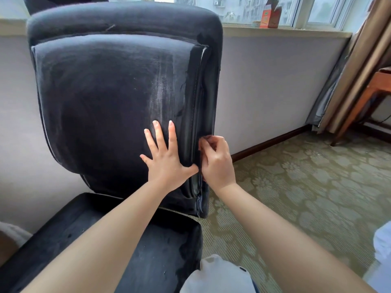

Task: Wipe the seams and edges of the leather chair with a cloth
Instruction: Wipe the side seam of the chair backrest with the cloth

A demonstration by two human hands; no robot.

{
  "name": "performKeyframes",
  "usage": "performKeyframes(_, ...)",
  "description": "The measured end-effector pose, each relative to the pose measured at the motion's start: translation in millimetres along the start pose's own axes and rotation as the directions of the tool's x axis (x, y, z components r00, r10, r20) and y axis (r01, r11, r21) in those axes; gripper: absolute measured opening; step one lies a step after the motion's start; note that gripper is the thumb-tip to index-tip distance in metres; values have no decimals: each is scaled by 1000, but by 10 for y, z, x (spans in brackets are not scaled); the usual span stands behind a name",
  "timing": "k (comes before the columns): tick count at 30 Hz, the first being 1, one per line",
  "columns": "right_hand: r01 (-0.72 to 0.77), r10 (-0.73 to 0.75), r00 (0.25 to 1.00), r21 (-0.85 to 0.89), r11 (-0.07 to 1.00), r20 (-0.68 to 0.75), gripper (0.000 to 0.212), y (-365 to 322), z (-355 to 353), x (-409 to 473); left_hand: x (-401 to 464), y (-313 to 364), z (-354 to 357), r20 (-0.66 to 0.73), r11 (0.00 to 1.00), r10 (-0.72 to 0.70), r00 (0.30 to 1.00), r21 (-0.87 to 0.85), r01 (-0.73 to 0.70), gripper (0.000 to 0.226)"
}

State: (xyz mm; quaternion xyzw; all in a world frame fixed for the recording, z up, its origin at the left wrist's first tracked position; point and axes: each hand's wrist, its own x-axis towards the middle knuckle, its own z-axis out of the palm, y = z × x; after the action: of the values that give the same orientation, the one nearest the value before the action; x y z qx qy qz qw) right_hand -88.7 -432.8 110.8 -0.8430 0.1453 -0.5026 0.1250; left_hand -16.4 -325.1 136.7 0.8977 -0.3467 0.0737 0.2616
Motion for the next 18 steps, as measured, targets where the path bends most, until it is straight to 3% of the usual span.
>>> performKeyframes(15, -173, 138, 961, 130, 976, 241, 22, 254, 279, -553, -32, -165, 212, -87, 998, 51, 995, 27, -49, 119)
performKeyframes(18, -132, 120, 955, 28, 991, 272, 14, 324, 332, -719, -39, -208, 244, -100, 997, 72, 992, 29, -69, 116)
